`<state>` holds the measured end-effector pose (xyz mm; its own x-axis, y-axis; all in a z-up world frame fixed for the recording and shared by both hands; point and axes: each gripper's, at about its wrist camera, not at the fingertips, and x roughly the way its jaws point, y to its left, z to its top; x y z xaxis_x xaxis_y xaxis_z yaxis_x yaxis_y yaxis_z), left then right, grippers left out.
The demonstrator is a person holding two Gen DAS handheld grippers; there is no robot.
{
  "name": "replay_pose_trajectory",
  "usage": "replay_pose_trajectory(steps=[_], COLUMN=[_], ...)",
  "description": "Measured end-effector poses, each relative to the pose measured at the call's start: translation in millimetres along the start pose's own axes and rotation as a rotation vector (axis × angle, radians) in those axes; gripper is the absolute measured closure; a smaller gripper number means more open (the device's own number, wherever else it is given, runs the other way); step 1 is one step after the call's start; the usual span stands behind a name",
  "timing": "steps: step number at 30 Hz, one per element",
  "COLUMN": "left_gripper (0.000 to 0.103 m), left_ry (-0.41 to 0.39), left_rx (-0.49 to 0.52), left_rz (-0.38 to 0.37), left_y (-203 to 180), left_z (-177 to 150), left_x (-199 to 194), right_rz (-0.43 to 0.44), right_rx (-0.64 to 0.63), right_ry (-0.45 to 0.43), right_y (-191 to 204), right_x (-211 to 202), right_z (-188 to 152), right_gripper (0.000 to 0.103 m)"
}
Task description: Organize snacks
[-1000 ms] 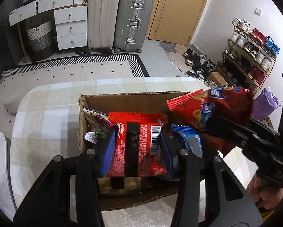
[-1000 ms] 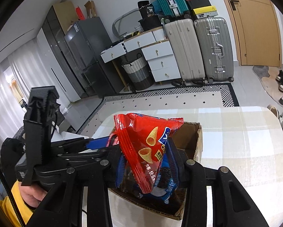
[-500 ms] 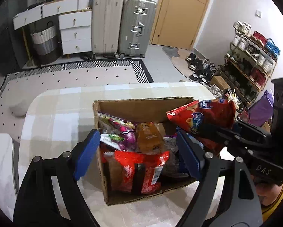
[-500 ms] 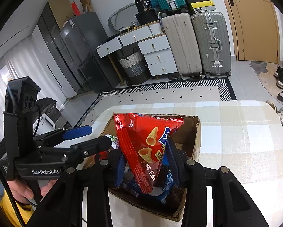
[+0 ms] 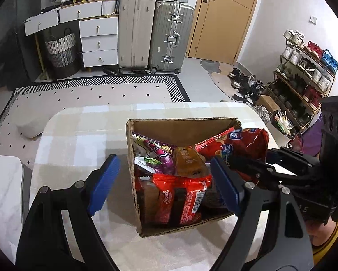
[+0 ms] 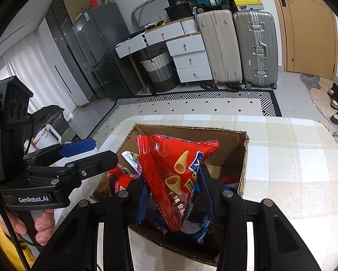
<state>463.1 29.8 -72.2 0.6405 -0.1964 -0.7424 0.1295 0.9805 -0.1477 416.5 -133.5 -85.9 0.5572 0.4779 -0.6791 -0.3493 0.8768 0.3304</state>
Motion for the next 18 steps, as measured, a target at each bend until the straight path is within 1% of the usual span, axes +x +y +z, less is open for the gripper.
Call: replay_pose_trajectory(steps=[3,6,10,12,14,18], left_gripper=[0.022,0.022,0.022,0.022,0.022,0.022], left_ry=[0.006,0.011,0.008,0.017,0.014,0.010], left_rx=[0.005,0.005,0.005,0.011,0.016,0.019], left_rz=[0.005,0.001,-0.004,-0.008,-0.005,-0.008], left_y=[-2,-3,-5,-7,-9,-11], left_z=[-1,-3,-5,-6,-6,-7], left_x=[-3,-5,-9,-9,-12,-18], right_rz=[-0.011,-0.018,-0.029,-0.031,-0.034,-0.036], right_rx=[-0.003,-0.007,-0.013,-0.013,-0.011,-0.005], right_ry=[-0.010,-0.019,-0.027,-0.033,-0.042,-0.043], right_y=[2,4,7,7,9,8], right_x=[-1,-4,-9,-12,-14,-16], right_z=[1,3,3,3,1,1], right_gripper=[0.055,0.054,0.050,0.044,0.041,0.041])
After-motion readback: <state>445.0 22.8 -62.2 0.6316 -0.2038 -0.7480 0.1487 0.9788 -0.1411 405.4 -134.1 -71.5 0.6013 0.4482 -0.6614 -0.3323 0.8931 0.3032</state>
